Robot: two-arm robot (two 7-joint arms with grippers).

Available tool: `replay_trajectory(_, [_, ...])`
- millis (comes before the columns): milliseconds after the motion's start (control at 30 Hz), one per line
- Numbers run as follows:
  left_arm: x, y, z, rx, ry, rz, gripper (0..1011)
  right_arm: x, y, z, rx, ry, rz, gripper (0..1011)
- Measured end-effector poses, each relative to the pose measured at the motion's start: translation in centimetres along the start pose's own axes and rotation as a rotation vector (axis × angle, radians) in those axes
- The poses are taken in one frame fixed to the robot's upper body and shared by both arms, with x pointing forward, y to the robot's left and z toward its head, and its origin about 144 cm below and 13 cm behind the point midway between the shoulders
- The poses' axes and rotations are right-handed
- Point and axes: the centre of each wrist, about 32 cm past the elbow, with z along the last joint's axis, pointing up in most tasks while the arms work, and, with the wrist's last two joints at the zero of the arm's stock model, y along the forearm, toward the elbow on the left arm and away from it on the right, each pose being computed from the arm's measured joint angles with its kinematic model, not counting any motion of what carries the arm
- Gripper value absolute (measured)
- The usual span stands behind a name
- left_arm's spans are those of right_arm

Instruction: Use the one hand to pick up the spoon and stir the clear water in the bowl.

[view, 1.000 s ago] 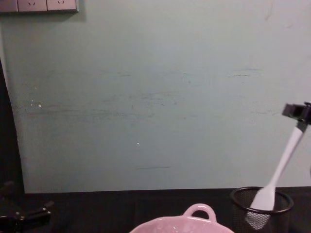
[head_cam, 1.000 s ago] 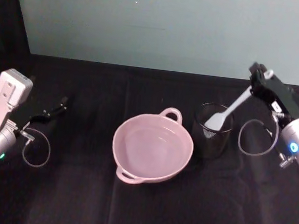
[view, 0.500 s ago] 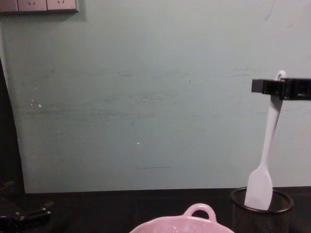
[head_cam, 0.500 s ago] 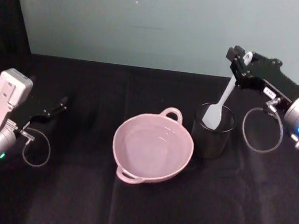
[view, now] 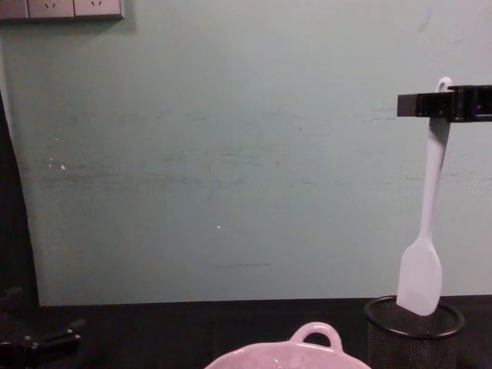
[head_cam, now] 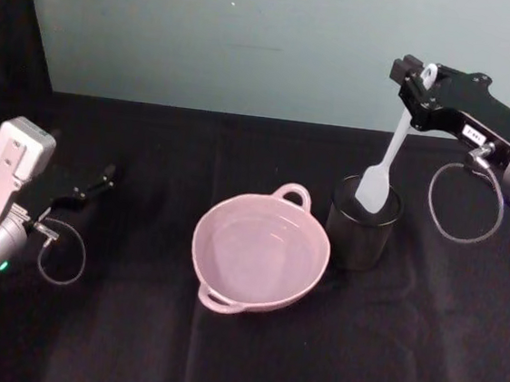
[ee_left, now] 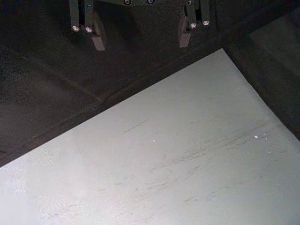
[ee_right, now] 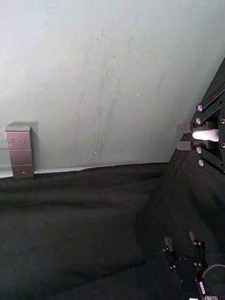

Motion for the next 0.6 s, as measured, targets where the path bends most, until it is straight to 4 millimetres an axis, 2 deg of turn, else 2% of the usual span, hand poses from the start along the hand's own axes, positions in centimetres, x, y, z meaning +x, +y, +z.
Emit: replay_trajectory(600, [0.00, 0.00, 0.00, 0.000, 0.000, 0.000, 1011, 0.03, 0.00, -0.08, 0.000, 0.002, -0.004, 105])
